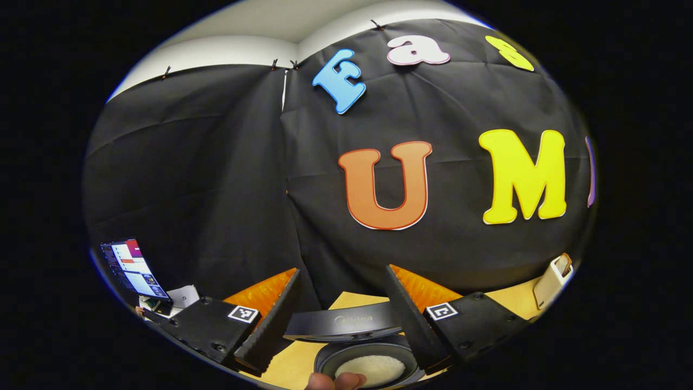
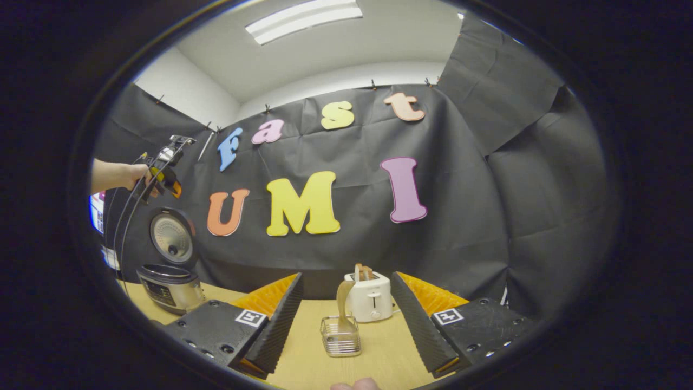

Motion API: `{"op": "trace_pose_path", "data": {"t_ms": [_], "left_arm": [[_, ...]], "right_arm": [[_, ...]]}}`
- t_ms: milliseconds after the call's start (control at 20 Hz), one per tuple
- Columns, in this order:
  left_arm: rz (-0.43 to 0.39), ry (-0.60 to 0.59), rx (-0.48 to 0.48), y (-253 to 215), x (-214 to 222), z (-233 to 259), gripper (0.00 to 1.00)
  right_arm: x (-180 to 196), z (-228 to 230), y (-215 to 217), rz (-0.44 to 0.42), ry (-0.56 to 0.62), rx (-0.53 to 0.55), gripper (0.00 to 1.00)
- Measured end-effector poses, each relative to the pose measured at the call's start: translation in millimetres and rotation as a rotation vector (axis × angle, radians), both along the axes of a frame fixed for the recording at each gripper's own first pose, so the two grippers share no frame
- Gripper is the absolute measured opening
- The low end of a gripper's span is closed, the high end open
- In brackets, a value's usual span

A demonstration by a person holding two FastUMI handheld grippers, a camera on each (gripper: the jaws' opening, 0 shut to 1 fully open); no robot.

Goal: Close the left gripper, press the button to open the rice cooker; take a wooden spoon from the chopstick holder with the right hand, scoop a spoonful of rice and pour it into the rice cooker, then put the wooden spoon back into the chopstick holder.

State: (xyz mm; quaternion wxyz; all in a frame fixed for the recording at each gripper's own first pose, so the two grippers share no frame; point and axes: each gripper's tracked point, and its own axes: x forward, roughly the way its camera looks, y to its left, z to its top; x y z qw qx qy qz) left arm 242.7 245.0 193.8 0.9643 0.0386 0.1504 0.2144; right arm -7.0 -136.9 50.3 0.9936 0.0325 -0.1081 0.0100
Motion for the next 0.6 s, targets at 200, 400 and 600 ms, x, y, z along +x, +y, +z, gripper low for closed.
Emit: {"op": "trace_pose_path", "data": {"t_ms": [200,400,600], "left_arm": [[-0.006,0.048,-0.17,-8.9,17.2,-27.9,0.96],[0.023,0.105,-0.241,-5.7,21.8,-46.5,0.97],[0.027,0.126,-0.221,-6.9,22.1,-49.4,0.98]], "right_arm": [[2.1,-6.0,-2.1,0.003,0.022,0.018,0.92],[1.6,-4.3,-2.5,0.002,0.019,0.019,0.96],[4.2,-6.1,1.4,0.013,0.016,0.022,0.96]]}}
